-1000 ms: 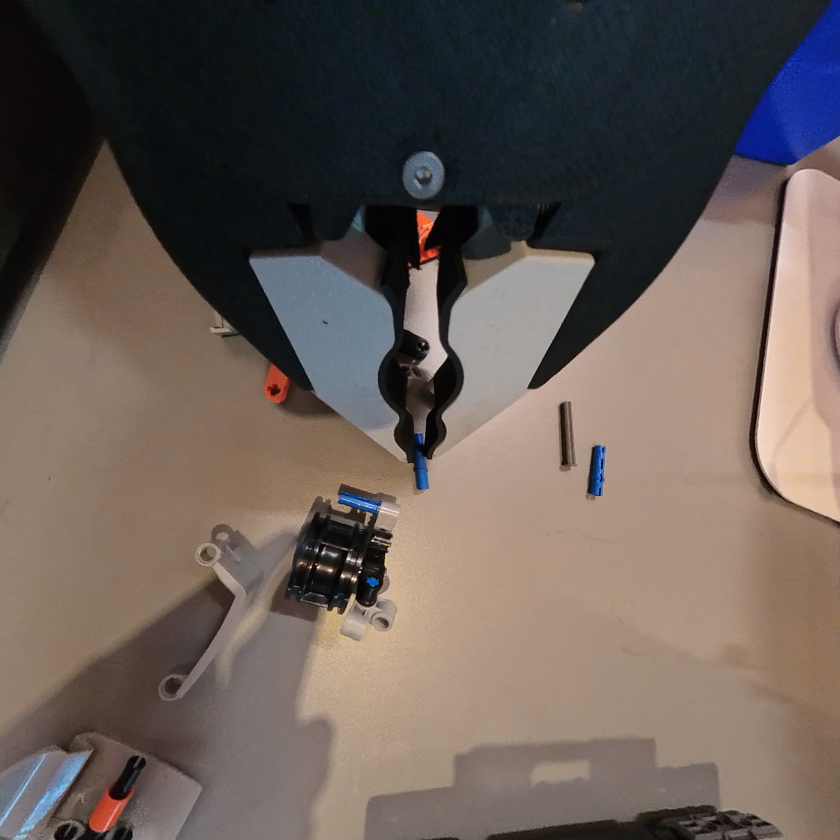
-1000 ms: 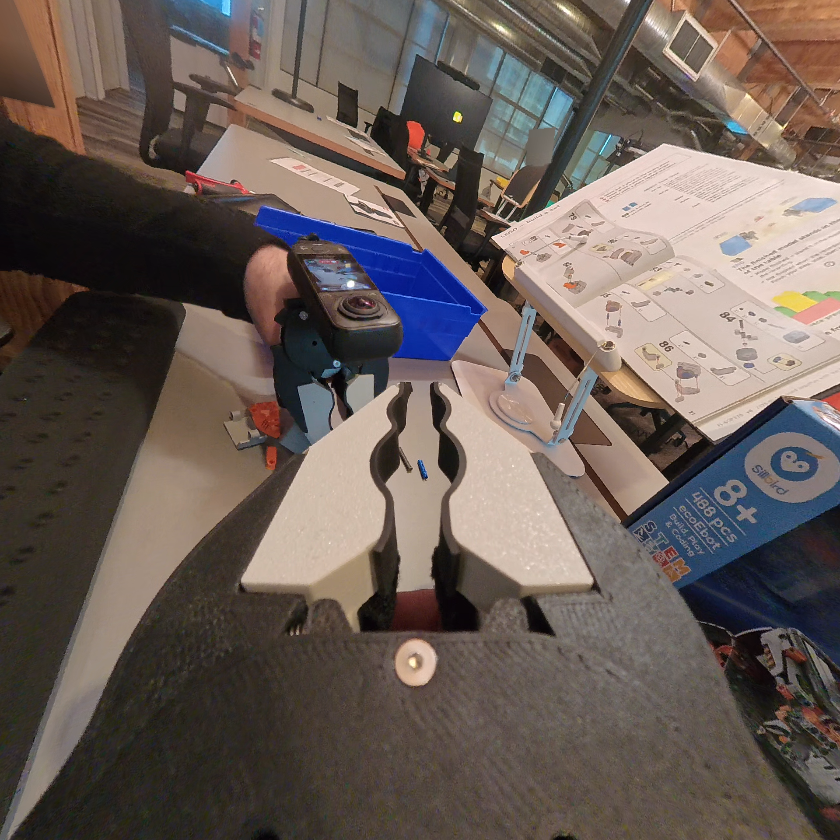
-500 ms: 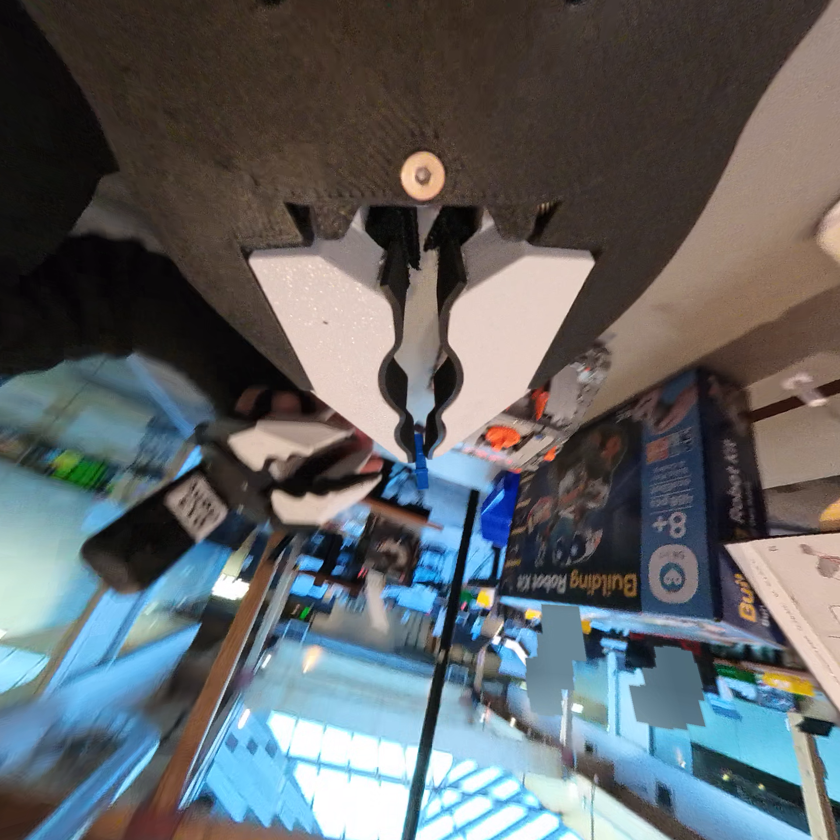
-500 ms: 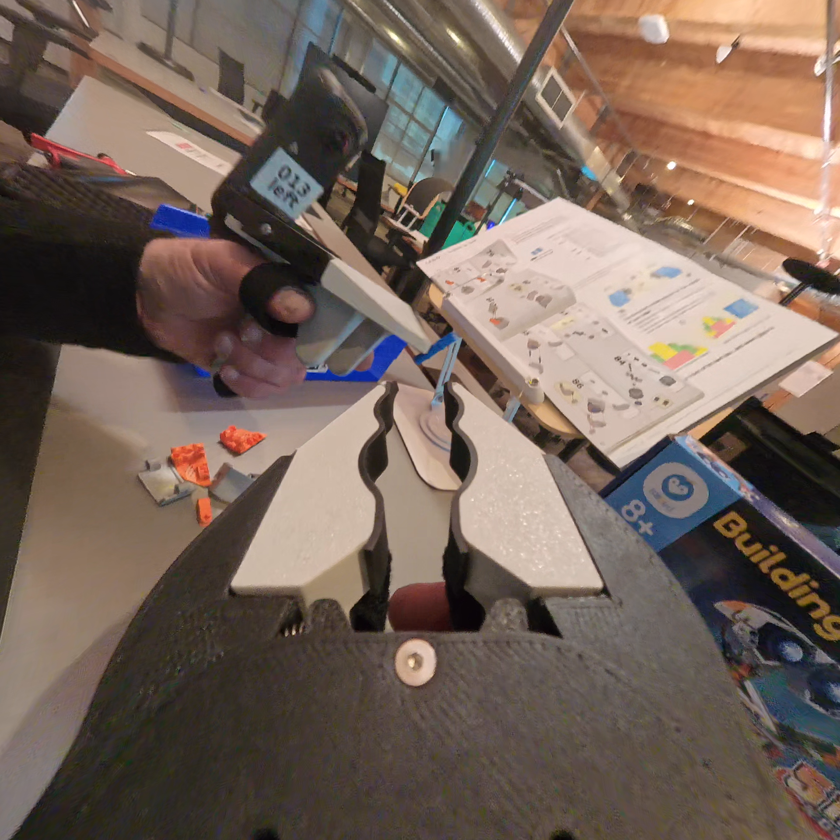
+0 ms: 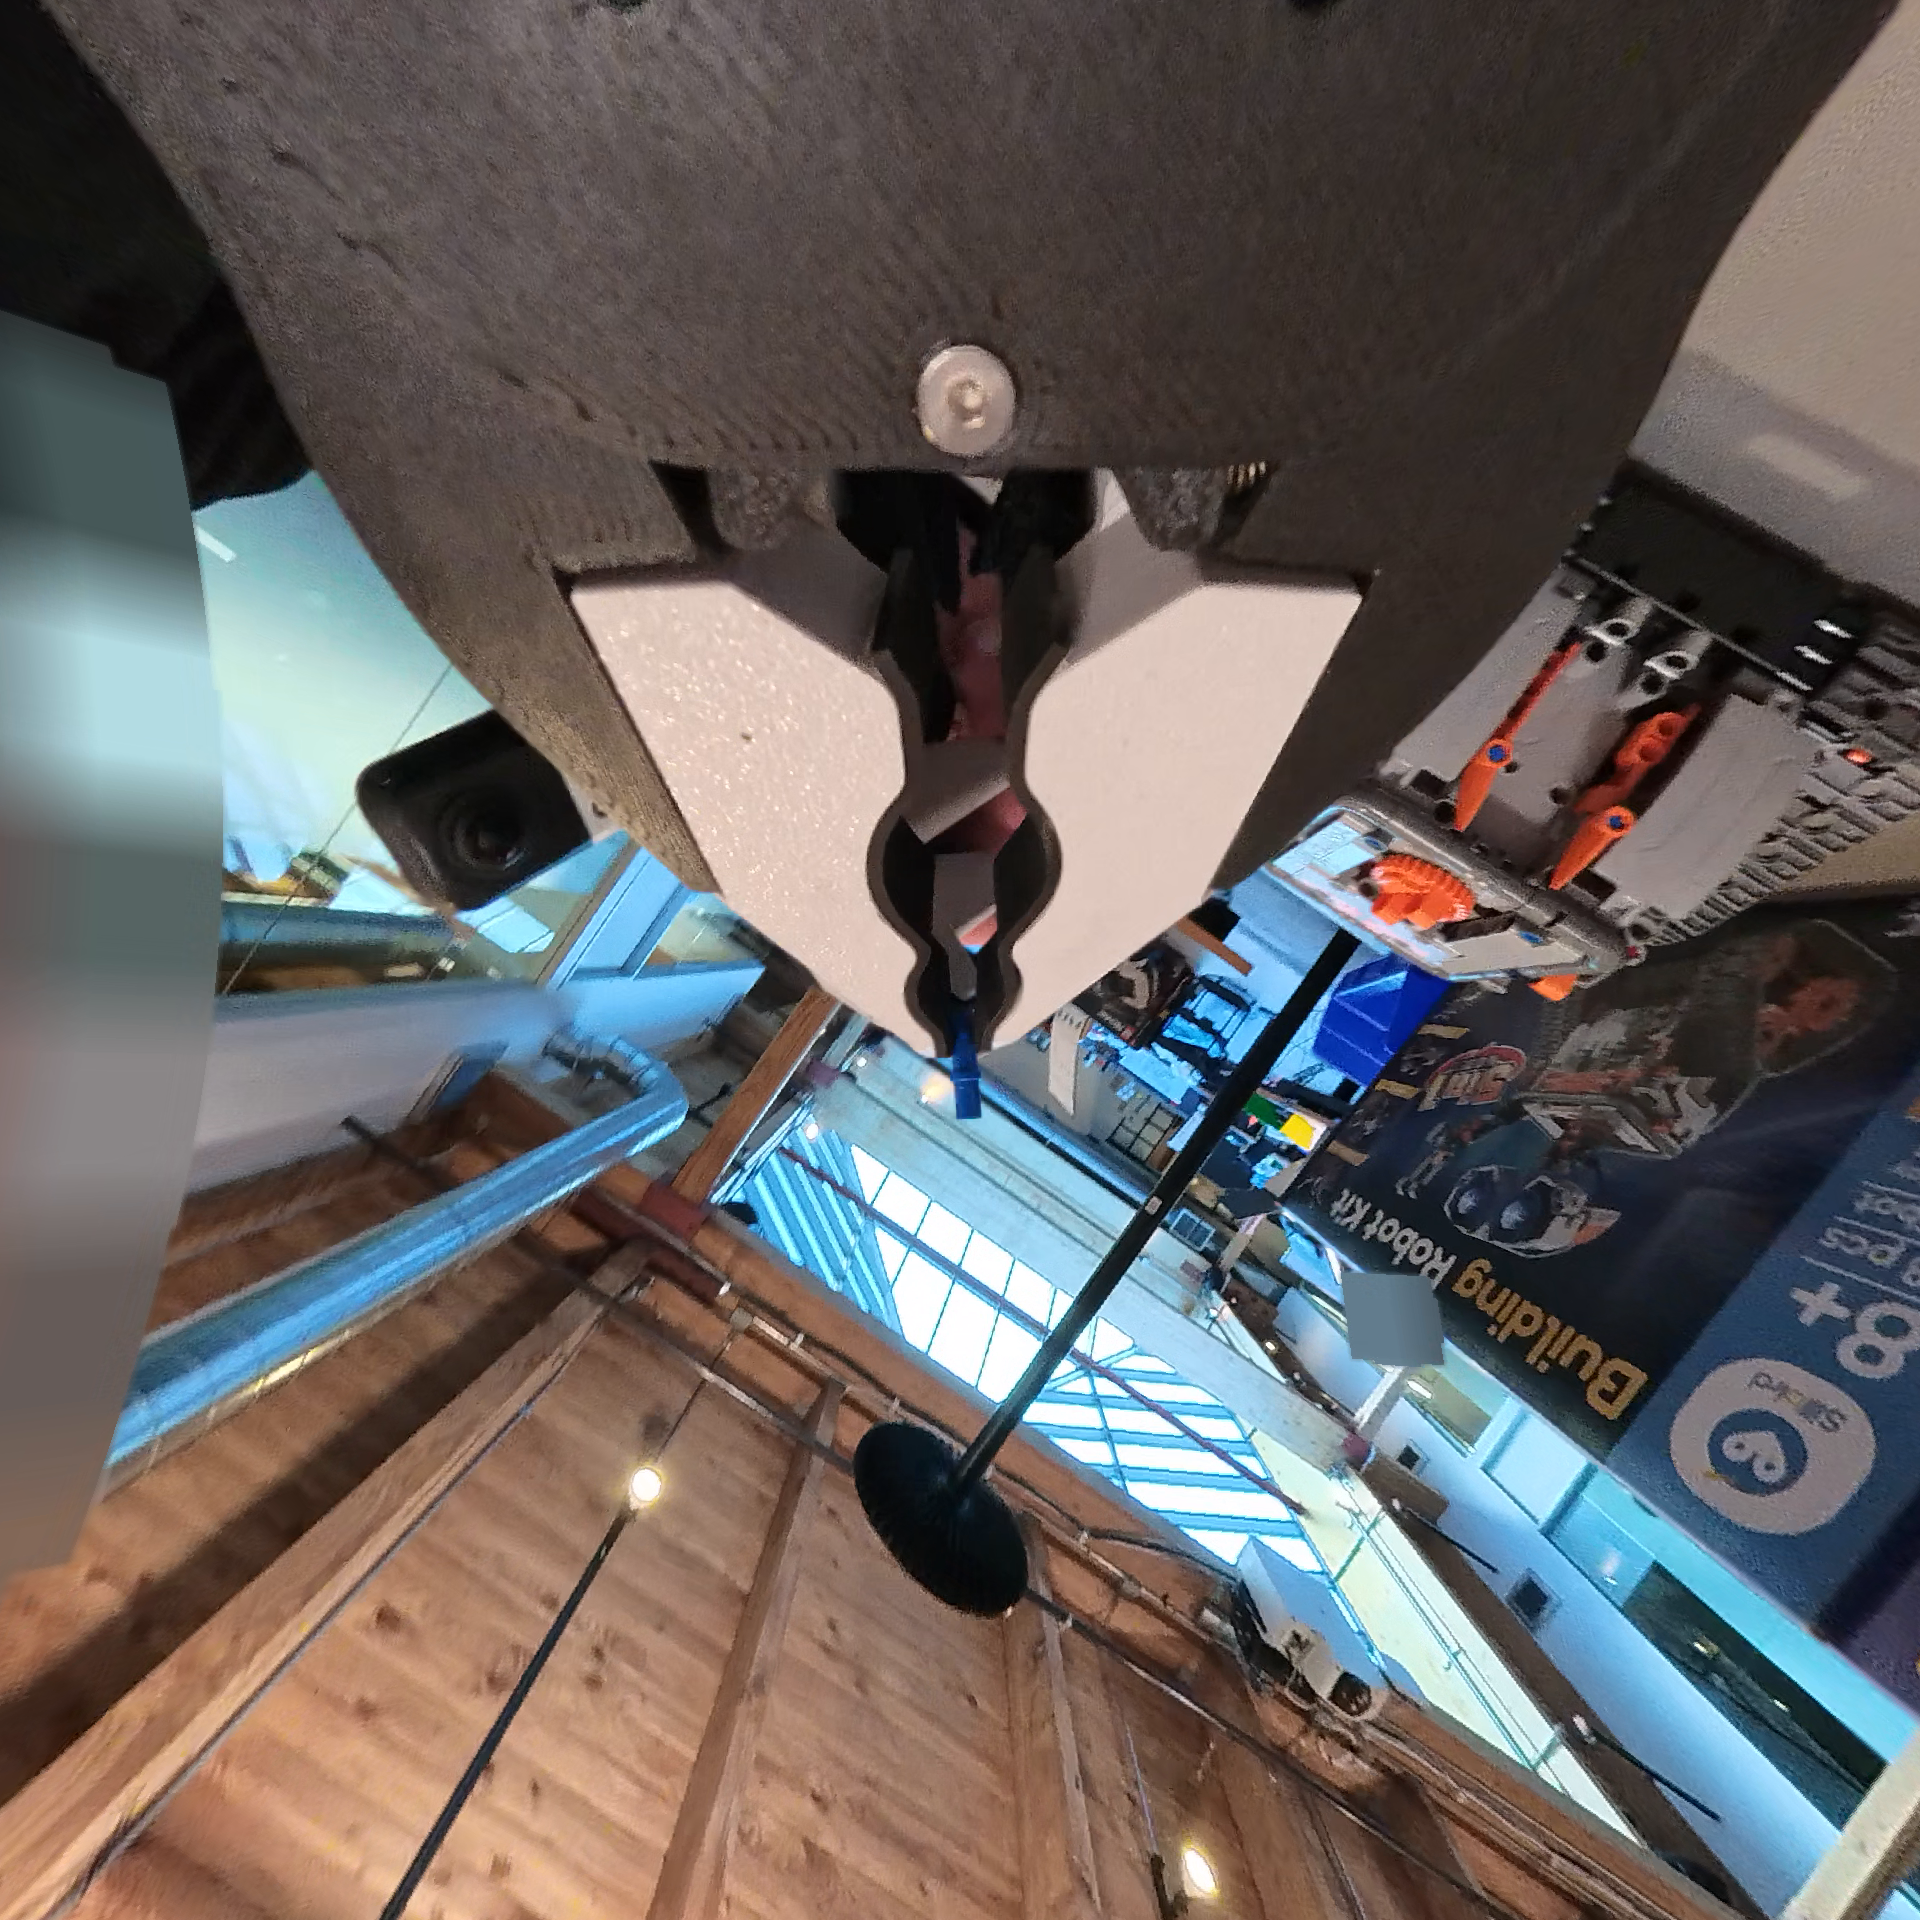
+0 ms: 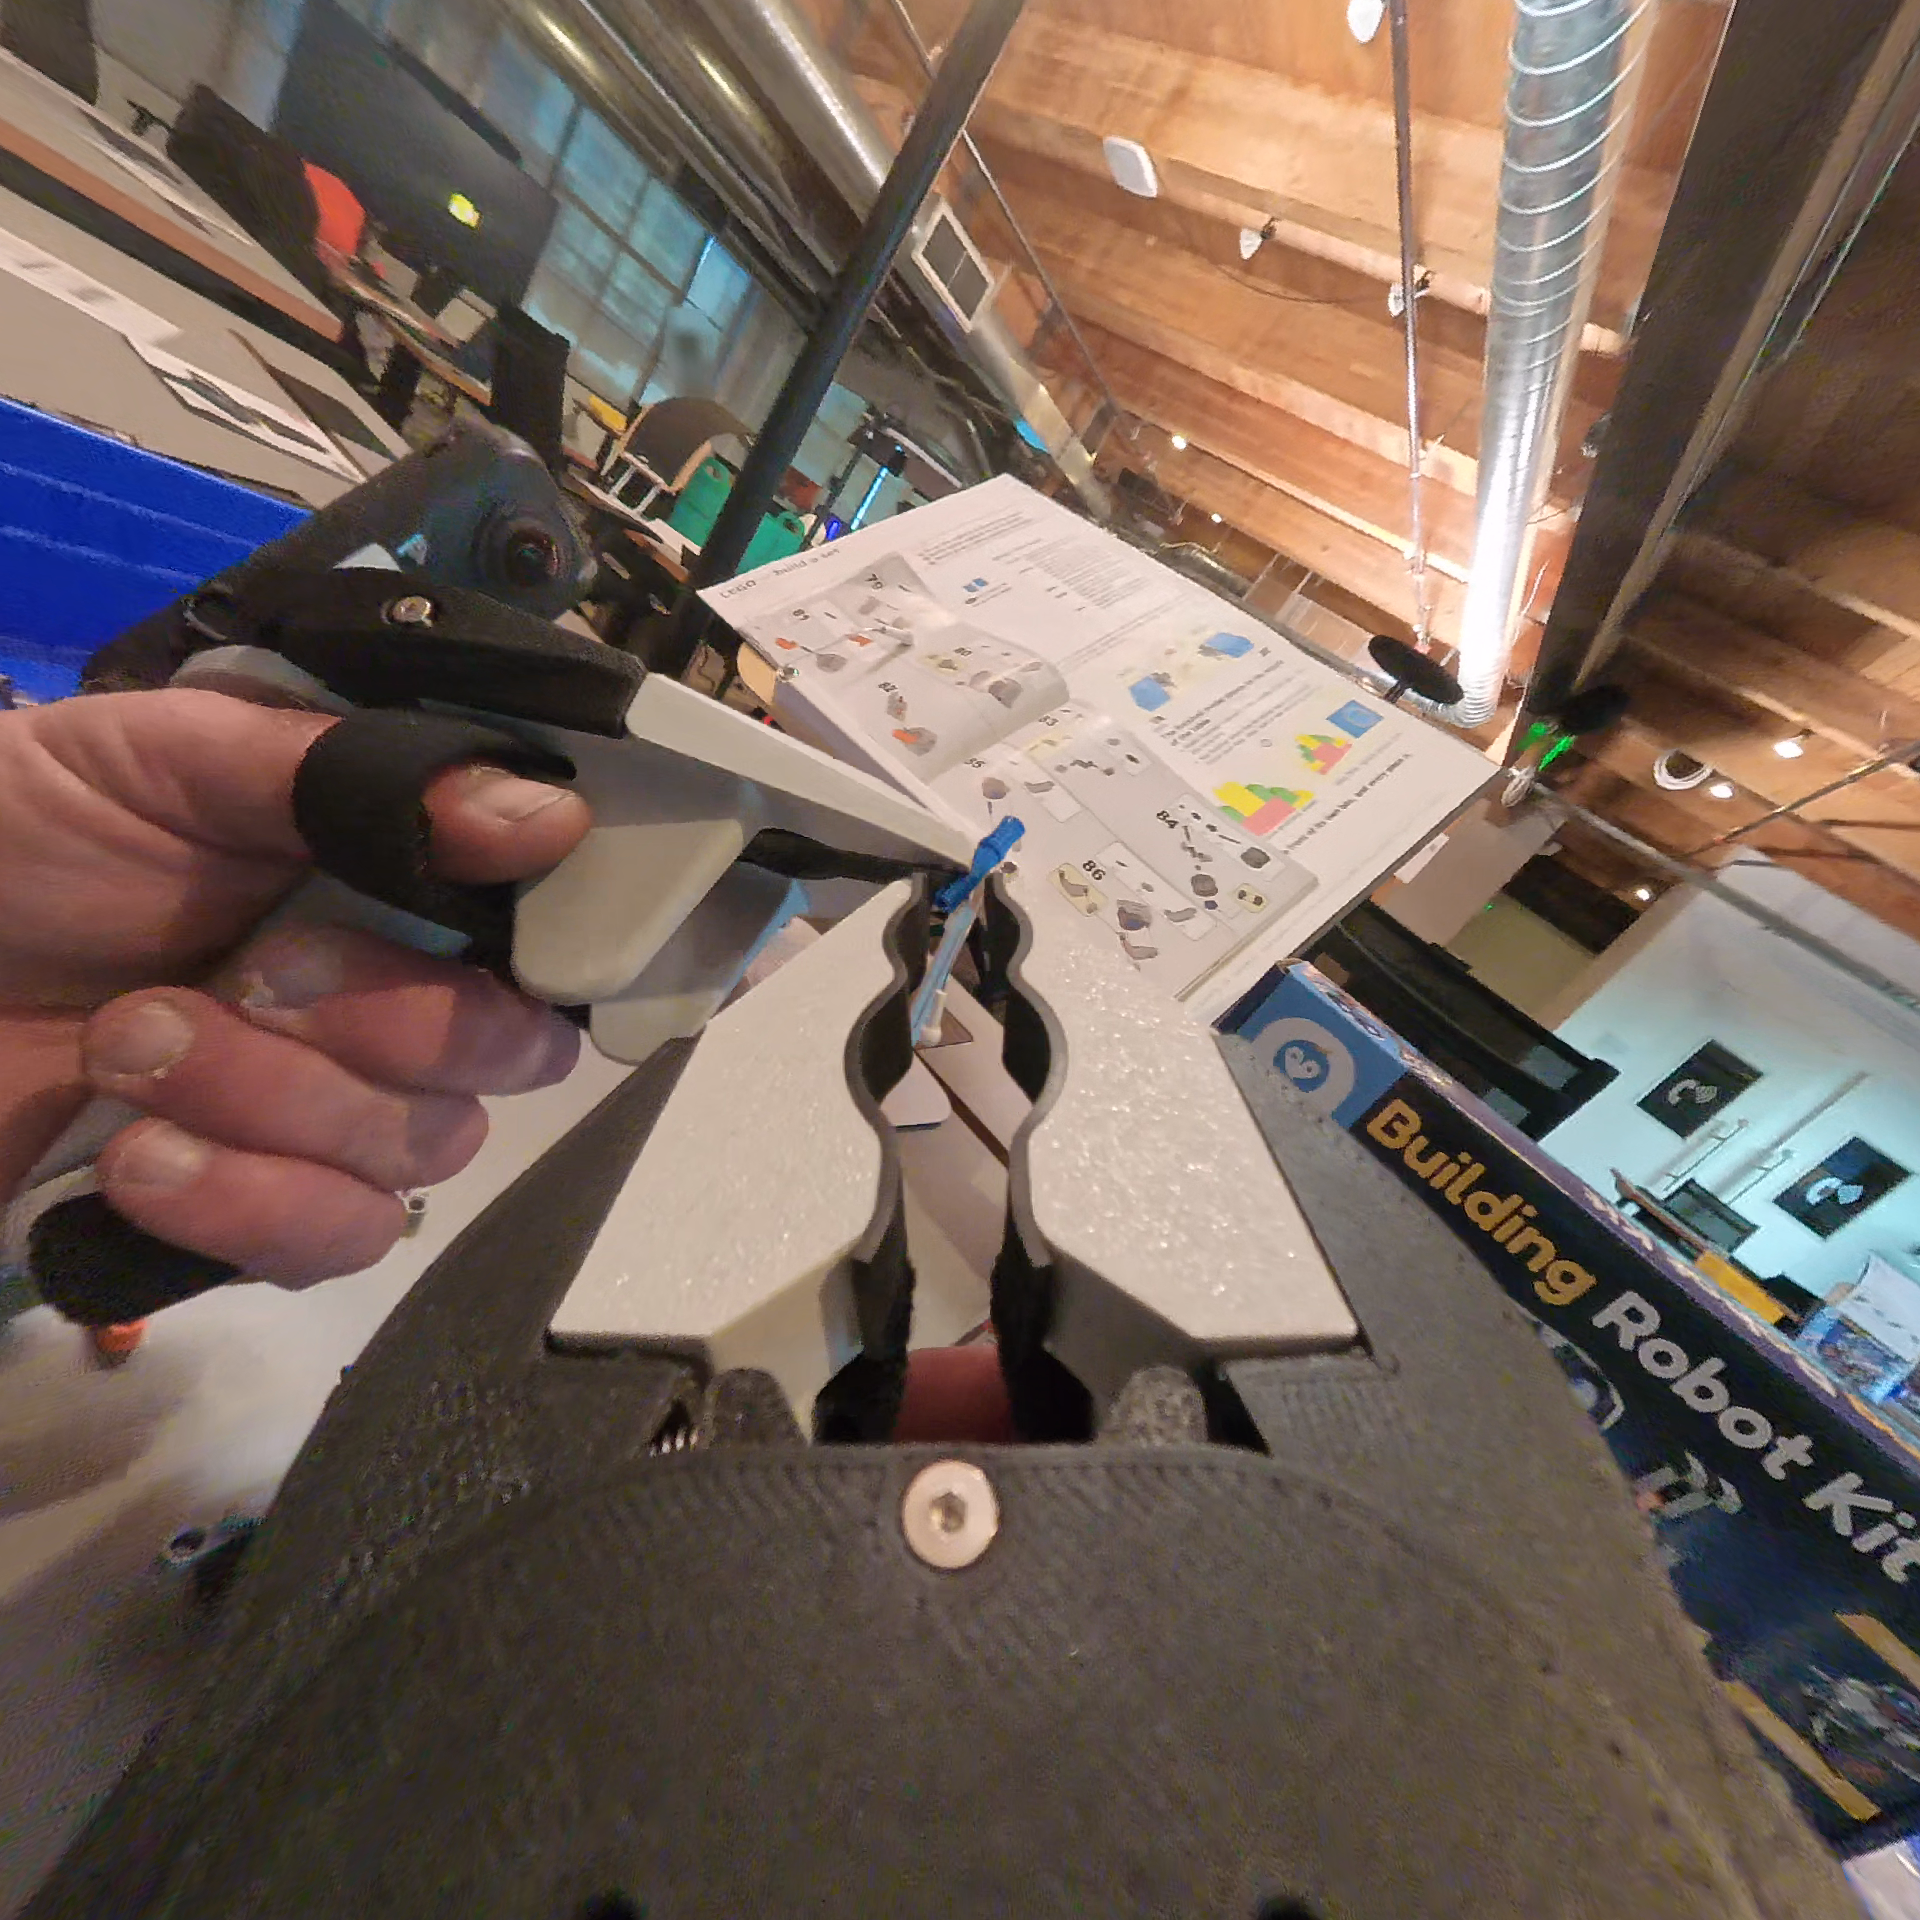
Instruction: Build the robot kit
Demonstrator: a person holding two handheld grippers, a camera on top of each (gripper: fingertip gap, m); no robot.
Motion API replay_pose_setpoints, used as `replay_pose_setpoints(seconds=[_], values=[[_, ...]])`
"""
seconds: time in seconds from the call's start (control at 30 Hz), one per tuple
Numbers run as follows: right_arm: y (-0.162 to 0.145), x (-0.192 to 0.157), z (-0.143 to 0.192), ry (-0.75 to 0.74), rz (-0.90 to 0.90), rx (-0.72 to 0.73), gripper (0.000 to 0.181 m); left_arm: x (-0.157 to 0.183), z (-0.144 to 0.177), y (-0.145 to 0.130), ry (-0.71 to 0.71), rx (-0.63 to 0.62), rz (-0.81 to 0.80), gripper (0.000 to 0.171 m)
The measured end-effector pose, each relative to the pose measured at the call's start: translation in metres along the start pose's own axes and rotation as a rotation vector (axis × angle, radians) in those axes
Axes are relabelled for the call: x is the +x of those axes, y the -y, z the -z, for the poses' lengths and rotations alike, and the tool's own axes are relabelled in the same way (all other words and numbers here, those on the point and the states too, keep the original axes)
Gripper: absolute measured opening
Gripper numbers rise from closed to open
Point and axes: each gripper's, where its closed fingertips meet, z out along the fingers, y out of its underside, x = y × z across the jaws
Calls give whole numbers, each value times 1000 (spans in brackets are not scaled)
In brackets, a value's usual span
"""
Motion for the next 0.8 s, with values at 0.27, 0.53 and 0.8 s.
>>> replay_pose_setpoints(seconds=[0.27,0.53,0.8], values=[[6,2,5,-35,79,27,1,6,-1,-1,-36,48,67,3],[11,2,13,63,7,62,1,5,5,4,9,-50,-83,10],[5,-8,13,149,9,58,1,6,8,6,30,-180,-199,8]])
